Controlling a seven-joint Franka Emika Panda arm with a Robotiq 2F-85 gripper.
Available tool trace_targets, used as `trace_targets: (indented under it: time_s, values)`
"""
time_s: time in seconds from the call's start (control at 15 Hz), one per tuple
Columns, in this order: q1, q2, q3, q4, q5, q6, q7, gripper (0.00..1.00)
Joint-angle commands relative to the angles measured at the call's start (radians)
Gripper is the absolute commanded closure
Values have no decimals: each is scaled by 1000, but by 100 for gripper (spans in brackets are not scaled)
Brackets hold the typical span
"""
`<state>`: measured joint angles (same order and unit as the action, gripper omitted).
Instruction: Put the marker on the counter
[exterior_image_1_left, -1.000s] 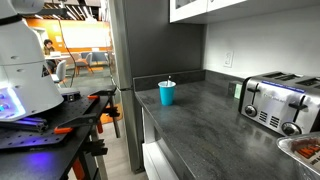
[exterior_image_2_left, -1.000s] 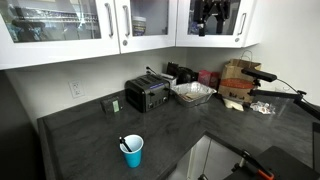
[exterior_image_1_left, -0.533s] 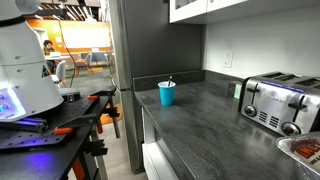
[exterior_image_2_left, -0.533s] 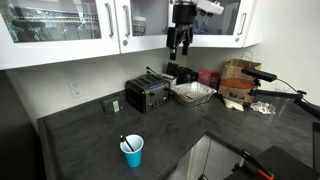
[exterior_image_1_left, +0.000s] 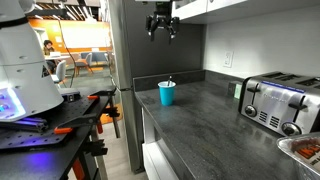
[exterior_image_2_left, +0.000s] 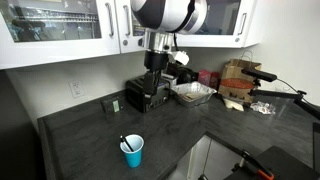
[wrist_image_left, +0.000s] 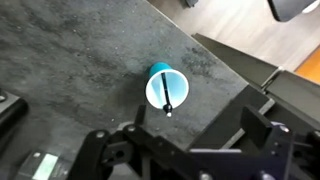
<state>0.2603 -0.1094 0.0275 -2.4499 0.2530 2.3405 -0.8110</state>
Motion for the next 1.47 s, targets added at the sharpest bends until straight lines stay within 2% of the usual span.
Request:
trace_targets:
  time_s: [0.0,0.07,0.13,0.2,0.6,0.8,1.13,1.27,1.4]
  values:
    - [-15,78,46,11,2,33,-143,0]
    - [-22,98,62,16,-33,29,-148,0]
    - [-32,125,72,46,-110,-67,-126,0]
    - [-36,96,80,8,-45,-1,-112,0]
    - [-49,106,91,11,-53,-3,-109,0]
    - [-46,124,102,-22,-38,145,-102,0]
    - [-48,215,176,-64,-24,450,-185,0]
    - [-61,263,212,-70,-49,526,-160,0]
    - [-91,312,253,-60,-39,554,-158,0]
